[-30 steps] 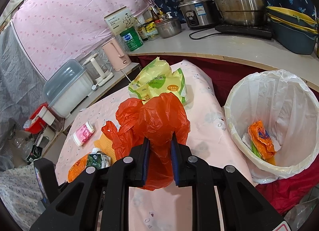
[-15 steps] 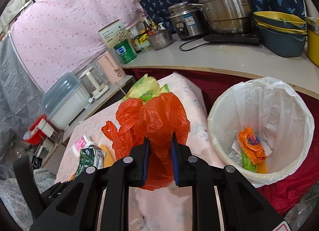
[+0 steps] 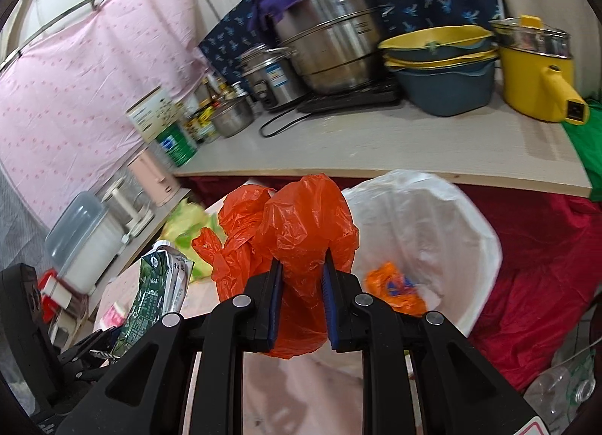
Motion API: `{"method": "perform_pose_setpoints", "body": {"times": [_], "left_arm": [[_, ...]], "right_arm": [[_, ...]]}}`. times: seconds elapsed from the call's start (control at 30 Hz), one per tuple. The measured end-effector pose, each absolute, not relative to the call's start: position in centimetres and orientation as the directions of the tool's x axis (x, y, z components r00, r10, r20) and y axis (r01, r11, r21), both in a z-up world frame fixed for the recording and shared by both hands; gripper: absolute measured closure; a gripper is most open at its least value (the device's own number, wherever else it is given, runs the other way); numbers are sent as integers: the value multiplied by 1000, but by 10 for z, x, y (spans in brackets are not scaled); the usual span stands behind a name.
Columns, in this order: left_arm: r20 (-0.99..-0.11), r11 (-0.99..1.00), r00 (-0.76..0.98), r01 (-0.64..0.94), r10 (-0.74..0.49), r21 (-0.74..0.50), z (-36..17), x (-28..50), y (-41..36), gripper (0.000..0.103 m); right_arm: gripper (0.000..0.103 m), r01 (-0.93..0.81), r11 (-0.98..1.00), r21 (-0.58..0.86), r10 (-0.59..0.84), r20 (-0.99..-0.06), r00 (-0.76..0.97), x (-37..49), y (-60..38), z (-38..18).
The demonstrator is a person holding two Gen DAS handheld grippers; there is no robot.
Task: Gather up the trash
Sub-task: 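Carry the carton and red bag over the bin and open both tools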
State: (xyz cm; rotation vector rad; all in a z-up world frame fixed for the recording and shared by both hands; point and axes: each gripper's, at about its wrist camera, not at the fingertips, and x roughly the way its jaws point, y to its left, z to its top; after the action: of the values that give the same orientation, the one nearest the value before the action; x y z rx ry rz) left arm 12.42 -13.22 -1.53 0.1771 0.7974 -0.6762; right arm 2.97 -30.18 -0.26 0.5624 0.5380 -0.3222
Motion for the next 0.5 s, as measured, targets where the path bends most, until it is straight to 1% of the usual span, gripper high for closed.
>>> {"method": "perform_pose_setpoints", "body": {"times": [0.33, 0.4, 0.43, 0.5], "left_arm": [[-732, 666, 387, 736, -560, -120, -27, 120, -217, 32], [-734, 659, 380, 742, -563, -122, -29, 121, -230, 26], [-729, 666, 395, 738, -559, -111, -29, 122, -233, 19], [-714, 677, 424, 730, -557, -94, -27, 122, -237, 16]], "right_arm": [[85, 548, 721, 425, -257, -570, 780, -4, -362, -9], [85, 561, 711, 424, -268, -574, 774, -6, -367, -12], [85, 565, 707, 425, -271, -575, 772, -7, -370, -13], [85, 570, 703, 426, -274, -577, 769, -8, -374, -14]]}}
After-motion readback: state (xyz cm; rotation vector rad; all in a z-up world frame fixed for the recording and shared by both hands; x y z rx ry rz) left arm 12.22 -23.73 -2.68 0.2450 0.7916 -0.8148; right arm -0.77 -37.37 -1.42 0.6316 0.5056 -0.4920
